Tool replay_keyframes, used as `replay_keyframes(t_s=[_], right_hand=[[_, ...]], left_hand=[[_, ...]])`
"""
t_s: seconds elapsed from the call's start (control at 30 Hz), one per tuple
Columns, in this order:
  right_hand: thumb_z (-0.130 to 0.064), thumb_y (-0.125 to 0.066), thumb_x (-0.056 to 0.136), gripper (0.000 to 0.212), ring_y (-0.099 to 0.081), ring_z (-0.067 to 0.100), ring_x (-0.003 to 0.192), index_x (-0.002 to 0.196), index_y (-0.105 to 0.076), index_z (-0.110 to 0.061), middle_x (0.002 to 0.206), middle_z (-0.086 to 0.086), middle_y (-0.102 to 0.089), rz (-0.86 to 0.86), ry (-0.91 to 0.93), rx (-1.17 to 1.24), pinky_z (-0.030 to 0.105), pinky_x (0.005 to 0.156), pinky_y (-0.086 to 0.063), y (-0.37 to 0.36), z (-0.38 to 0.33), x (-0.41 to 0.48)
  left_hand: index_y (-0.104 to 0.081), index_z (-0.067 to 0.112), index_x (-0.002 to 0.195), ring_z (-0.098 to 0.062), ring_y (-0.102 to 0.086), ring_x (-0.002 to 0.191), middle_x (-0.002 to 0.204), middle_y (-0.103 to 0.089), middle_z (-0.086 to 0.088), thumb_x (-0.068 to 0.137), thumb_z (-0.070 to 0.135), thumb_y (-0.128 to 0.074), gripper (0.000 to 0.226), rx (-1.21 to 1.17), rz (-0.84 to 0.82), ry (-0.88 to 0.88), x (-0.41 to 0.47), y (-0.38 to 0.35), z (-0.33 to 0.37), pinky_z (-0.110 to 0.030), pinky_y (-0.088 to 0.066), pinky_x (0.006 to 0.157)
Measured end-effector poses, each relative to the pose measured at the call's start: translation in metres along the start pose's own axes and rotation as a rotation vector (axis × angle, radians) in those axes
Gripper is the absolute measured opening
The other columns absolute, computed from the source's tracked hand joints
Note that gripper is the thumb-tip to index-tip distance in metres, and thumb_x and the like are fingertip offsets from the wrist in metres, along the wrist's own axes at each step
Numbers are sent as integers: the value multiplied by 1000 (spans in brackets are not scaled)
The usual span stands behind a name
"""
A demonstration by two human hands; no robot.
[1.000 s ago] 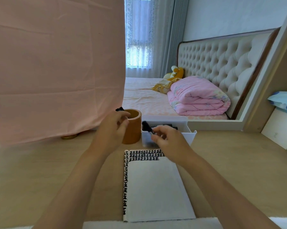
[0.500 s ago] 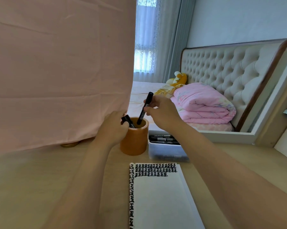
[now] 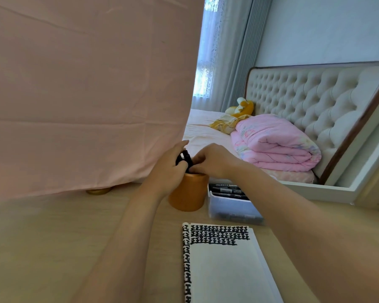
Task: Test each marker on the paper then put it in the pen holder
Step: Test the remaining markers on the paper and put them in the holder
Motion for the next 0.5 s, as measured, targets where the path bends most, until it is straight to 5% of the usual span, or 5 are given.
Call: replay_keyframes(t_s=[0.07, 0.2, 0.3, 0.5], right_hand=[[-33, -76, 81, 22, -65, 9, 88, 101, -76, -24, 92, -7, -73, 66, 40, 46, 26, 82, -52, 11, 4, -4], [-24, -66, 93, 11, -64, 11, 86, 98, -74, -19, 92, -5, -71, 214, 43, 47, 26, 81, -50, 30, 31, -21], [-20, -63, 94, 13, -64, 10, 90, 100, -75, -21, 100, -5, -73, 27, -90, -116, 29, 88, -53, 17, 63, -32], [-9, -59, 95, 31, -62, 16, 107, 122, -70, -21, 123, -1, -69, -93, -126, -274, 24, 93, -46, -6, 87, -36]], left_hand=[[-41, 37, 145, -3, -38, 122, 137, -48, 8, 98, 24, -51, 49, 96, 3, -70, -1, -1, 5, -23, -29, 102], [-55, 36, 134, -4, -36, 113, 119, -46, 8, 99, 34, -53, 35, 194, 11, -82, 1, -7, 2, -27, -31, 102], [-63, 27, 124, -10, -36, 116, 118, -45, 5, 99, 26, -53, 26, 265, 45, -91, 3, -10, 2, -33, -35, 106], [-35, 32, 148, -10, -30, 132, 143, -30, 13, 80, 54, -71, 80, 236, -129, -29, -2, -8, -2, -34, -36, 106]])
Point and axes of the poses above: each hand's wrist, its own x-axis towards the middle knuckle, its own y-axis out of the back of the hand, z = x × y, the point moved 5 cm from there along x, towards the middle knuckle
